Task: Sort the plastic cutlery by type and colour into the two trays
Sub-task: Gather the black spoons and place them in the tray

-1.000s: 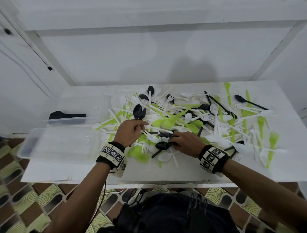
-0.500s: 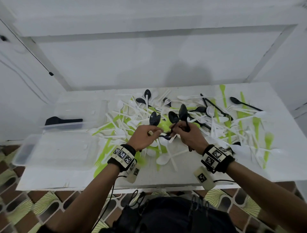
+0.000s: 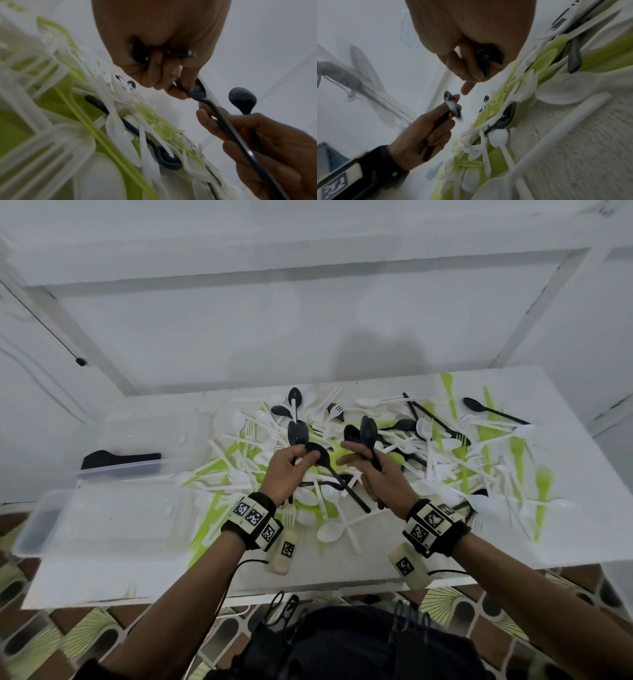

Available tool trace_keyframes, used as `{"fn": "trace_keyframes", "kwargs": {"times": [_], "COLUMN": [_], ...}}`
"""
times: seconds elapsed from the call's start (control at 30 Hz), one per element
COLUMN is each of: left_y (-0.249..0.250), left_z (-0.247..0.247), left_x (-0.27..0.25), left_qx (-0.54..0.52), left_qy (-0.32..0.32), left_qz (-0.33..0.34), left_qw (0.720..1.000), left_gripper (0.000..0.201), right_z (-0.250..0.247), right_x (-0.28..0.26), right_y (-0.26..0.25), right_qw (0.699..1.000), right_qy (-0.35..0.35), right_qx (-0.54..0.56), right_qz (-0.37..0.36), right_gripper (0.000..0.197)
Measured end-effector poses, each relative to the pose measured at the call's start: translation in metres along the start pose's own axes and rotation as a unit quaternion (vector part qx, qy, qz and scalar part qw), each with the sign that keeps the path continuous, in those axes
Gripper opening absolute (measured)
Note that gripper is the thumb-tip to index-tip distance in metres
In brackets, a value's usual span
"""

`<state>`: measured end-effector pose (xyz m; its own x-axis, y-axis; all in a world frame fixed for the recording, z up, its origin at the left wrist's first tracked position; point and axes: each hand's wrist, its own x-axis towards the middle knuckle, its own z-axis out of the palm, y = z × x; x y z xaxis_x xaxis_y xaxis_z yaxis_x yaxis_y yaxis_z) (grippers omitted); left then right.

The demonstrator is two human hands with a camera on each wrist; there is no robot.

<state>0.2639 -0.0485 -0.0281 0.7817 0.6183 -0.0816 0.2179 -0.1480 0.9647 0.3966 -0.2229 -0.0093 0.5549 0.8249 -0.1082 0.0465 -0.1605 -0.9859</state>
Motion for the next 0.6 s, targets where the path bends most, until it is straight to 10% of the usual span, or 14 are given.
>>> {"fn": "trace_keyframes", "kwargs": {"times": [0.2,0.37,0.6], "left_y": [-0.001,-0.006,-0.021], "left_z": [0.002,0.002,0.005], "left_x": [-0.001,-0.004,-0.006], "left_qx": [-0.015,0.134,0.448], "left_qy": [0.028,0.023,-0.076], "left_qz": [0.035,0.048,0.129], "left_qw": [0.999,0.99,0.881], "left_gripper": [0.03,0.014,0.017], "right_z": [0.014,0.005,-0.02], "right_x": [0.004,0.011,0.01], "right_y": [-0.001,0.005,0.011], "right_qw": [0.995,0.996,0.992], "right_qy": [-0.082,-0.008,0.052], "right_qx": [-0.027,-0.011,-0.064], "right_qz": [0.055,0.085,0.092], "right_gripper": [0.013,0.02,0.018]}}
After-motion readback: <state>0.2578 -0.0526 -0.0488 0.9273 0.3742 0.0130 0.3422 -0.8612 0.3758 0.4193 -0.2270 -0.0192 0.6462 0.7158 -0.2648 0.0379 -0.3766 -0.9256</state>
